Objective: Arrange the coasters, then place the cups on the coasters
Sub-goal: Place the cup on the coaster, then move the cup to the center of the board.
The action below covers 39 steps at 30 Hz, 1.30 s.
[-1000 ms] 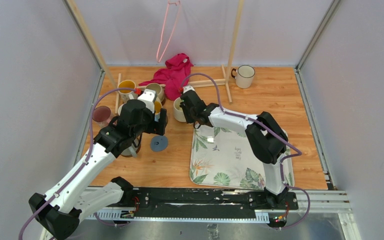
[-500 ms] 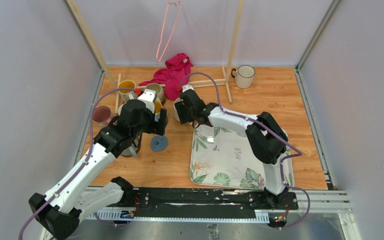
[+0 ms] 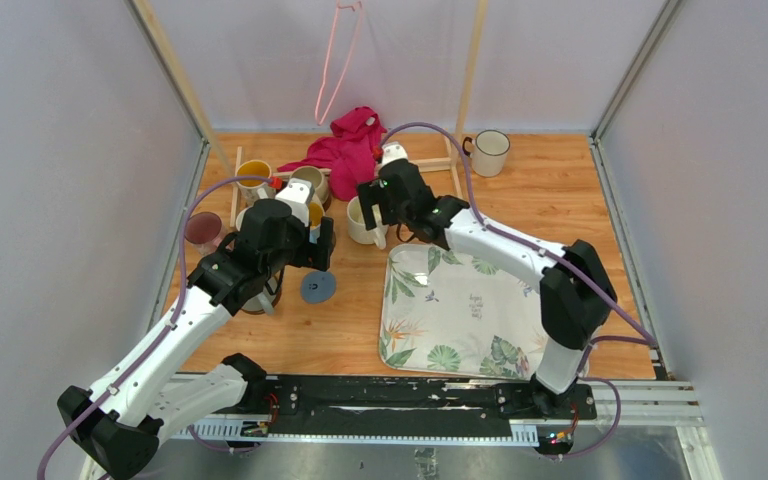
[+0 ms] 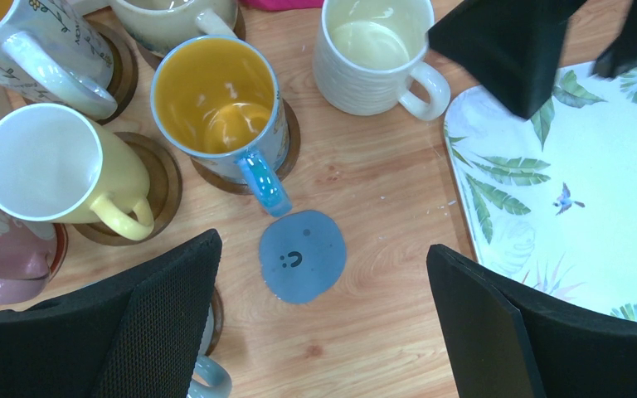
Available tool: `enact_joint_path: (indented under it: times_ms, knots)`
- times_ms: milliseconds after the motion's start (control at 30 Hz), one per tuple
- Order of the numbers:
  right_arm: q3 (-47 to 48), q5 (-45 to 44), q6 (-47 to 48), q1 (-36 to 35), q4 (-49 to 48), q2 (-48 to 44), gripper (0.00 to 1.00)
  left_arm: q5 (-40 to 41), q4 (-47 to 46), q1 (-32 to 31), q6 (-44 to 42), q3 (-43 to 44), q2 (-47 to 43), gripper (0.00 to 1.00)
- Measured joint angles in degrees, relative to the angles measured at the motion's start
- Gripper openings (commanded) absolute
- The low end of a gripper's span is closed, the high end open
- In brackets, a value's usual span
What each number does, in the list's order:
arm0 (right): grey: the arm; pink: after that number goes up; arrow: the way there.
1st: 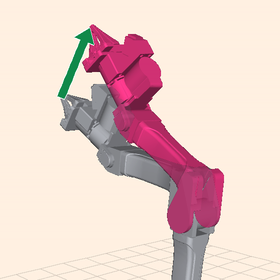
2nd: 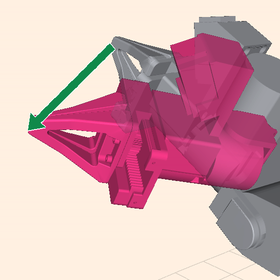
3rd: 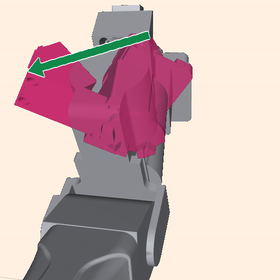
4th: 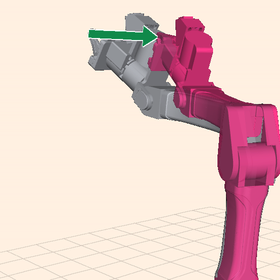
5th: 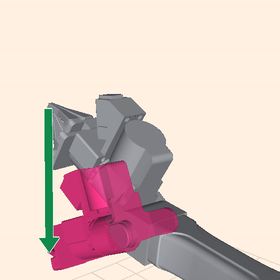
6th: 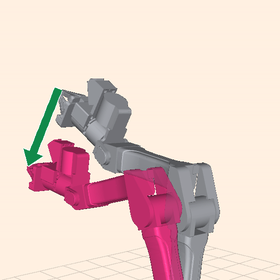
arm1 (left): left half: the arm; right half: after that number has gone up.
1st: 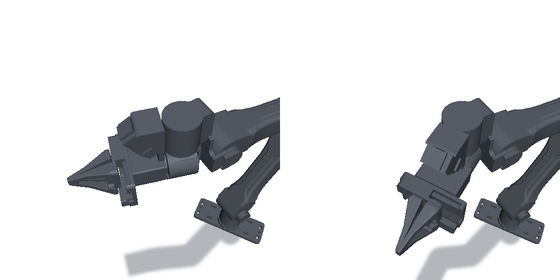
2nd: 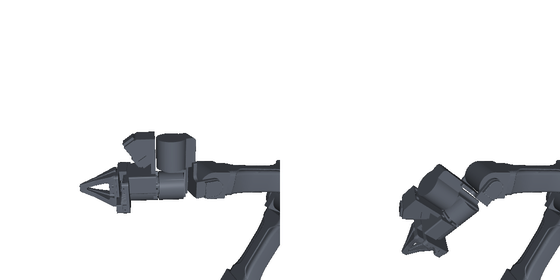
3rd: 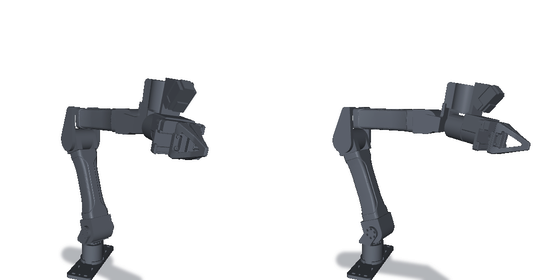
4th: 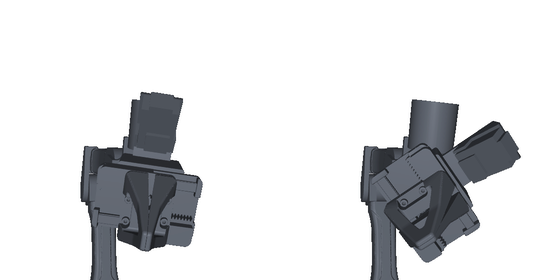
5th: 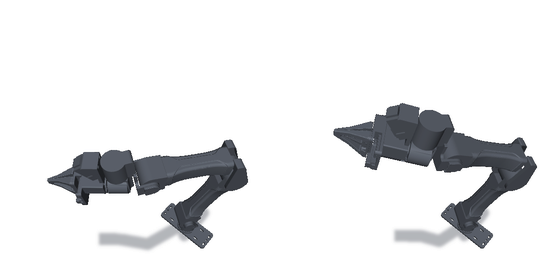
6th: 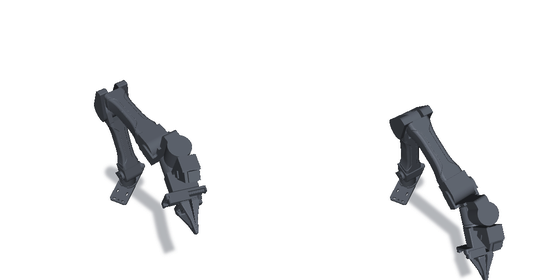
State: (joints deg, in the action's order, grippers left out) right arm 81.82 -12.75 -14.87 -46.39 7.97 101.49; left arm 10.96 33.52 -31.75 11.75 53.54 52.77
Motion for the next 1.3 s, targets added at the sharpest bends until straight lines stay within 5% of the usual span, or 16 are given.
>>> enact_joint_path:
  times_ms: [333,733,1300]
  knots:
    - [-6.6,-1.7,1.0,10.9,-0.3,-8.3,1.0,0.0,0.0,0.0,0.0,0.0,0.2,1.0]
    - [-8.2,1.2,-0.9,32.7,-5.0,-8.3,1.0,0.0,0.0,0.0,0.0,0.0,1.2,1.0]
    - [29.1,4.7,0.0,41.2,-8.9,25.5,0.99,0.0,0.0,0.0,0.0,-0.9,2.8,1.0]
